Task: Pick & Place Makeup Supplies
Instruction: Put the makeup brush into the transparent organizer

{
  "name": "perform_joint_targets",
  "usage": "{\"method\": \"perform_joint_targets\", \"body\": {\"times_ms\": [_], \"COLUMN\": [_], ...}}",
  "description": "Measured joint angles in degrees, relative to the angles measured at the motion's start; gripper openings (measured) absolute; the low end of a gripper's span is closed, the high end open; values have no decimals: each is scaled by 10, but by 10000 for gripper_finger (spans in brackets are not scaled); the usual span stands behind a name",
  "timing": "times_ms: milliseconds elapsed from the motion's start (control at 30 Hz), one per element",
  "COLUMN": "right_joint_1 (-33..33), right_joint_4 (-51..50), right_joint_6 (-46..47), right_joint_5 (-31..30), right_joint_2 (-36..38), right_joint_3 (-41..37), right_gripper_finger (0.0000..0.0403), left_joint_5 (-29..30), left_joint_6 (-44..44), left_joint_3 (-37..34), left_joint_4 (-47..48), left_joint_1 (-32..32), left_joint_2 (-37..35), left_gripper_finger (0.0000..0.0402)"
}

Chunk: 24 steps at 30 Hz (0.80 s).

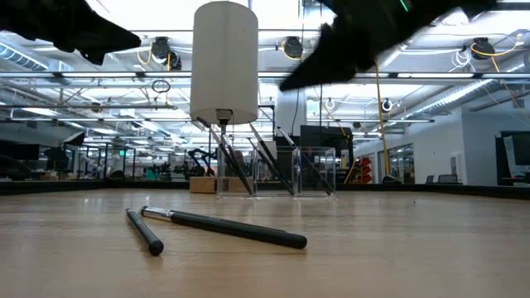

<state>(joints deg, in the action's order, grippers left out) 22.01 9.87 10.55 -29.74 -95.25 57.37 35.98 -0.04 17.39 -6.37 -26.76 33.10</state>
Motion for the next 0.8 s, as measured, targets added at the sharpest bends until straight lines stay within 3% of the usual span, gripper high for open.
{"method": "perform_joint_targets", "body": {"times_ms": [133, 300, 400, 800], "right_joint_1": [29, 60, 67, 60], "right_joint_4": [-81, -148, -190, -210], "right_joint_6": [18, 61, 92, 158], "right_joint_5": [44, 44, 47, 29], "right_joint_2": [-80, -195, -253, -323], "right_joint_3": [136, 287, 339, 367], "right_gripper_finger": [2, 1, 0, 0], "left_joint_5": [0, 0, 0, 2], "left_joint_6": [-20, -22, -23, 39], "left_joint_3": [0, 0, 0, 0], "left_joint_4": [2, 1, -5, -13], "left_joint_1": [0, 0, 0, 2], "left_joint_2": [0, -1, -1, -1], "left_gripper_finger": [46, 46, 46, 47]}}
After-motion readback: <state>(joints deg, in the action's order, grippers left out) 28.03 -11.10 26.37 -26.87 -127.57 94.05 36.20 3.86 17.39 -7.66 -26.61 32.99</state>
